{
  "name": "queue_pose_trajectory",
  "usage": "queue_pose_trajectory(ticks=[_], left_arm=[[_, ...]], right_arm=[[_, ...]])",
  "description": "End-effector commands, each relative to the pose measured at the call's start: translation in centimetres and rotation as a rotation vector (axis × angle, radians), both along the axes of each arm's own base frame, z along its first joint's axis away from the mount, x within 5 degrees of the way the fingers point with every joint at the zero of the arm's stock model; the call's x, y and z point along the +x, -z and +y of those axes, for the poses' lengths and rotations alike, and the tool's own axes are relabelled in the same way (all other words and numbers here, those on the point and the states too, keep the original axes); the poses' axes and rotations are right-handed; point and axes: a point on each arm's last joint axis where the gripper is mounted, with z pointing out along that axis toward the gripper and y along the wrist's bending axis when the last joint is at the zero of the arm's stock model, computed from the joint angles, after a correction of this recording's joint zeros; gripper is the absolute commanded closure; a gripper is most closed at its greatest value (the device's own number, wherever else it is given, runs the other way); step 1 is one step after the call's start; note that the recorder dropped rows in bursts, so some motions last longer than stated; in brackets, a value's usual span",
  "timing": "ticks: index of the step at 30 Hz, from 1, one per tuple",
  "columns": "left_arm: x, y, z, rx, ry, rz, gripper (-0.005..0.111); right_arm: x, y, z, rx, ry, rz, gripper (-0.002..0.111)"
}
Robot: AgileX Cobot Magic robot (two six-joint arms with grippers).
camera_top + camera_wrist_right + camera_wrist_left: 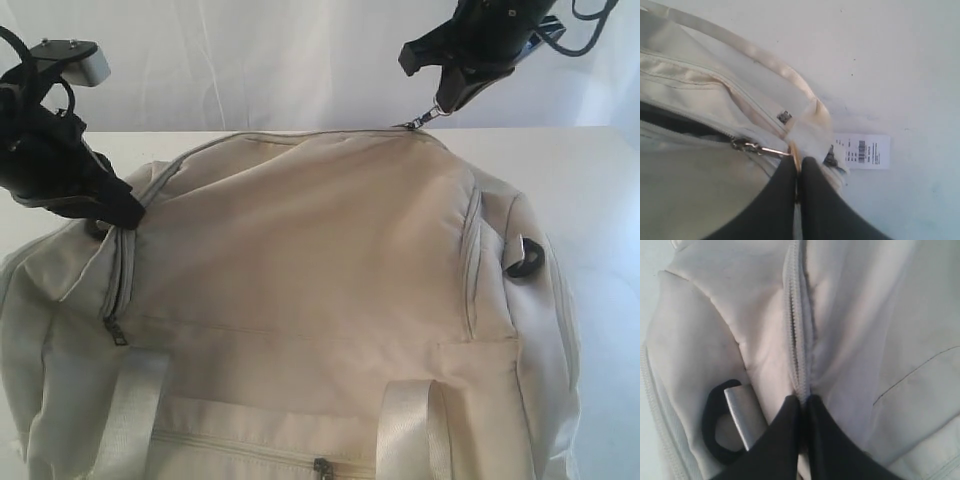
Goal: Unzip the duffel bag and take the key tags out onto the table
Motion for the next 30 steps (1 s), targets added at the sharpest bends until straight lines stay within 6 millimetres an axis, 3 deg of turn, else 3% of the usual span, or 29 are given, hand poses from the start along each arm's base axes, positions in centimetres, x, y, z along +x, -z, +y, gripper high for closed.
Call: queue_pose_trajectory(ticks=[1, 9, 11, 14, 18, 22, 25, 30], left_arm=[[-0.5, 0.0, 0.1, 0.022, 0.019, 0.025, 0.107], [-0.2, -0.2, 0.1, 0.03, 0.03, -0.021, 0.104], [-0.1, -0.2, 0.1, 0.025, 0.031, -0.034, 0.094], [0.0, -0.7, 0.1, 0.036, 0.056, -0.057, 0.069], [0.6, -2.8, 0.1, 0.032, 0.045, -0.117, 0.044], [1.7, -5.7, -0.3, 0.008, 0.062, -0.142, 0.043], [3.7, -7.3, -1.5, -0.062, 0.184, -0.121, 0.043], [7.3, -7.1, -5.7, -0.086, 0.426, -0.158, 0.044]], right_arm=[[-1.2, -0.1, -2.4, -0.104, 0.049, -0.013, 0.108], [-1.3, 1.6, -1.4, -0.01, 0.019, -0.044, 0.108], [-1.2, 2.0, -1.1, 0.027, 0.003, -0.054, 0.108], [-1.1, 2.4, -0.7, 0.063, -0.02, -0.06, 0.108], [-1.0, 2.8, -0.5, 0.086, -0.028, -0.075, 0.108], [-0.9, 2.9, -0.1, 0.13, -0.043, -0.095, 0.108], [-0.9, 3.0, 0.2, 0.151, -0.06, -0.091, 0.108], [-1.2, 3.1, 0.2, 0.14, -0.085, -0.065, 0.108]])
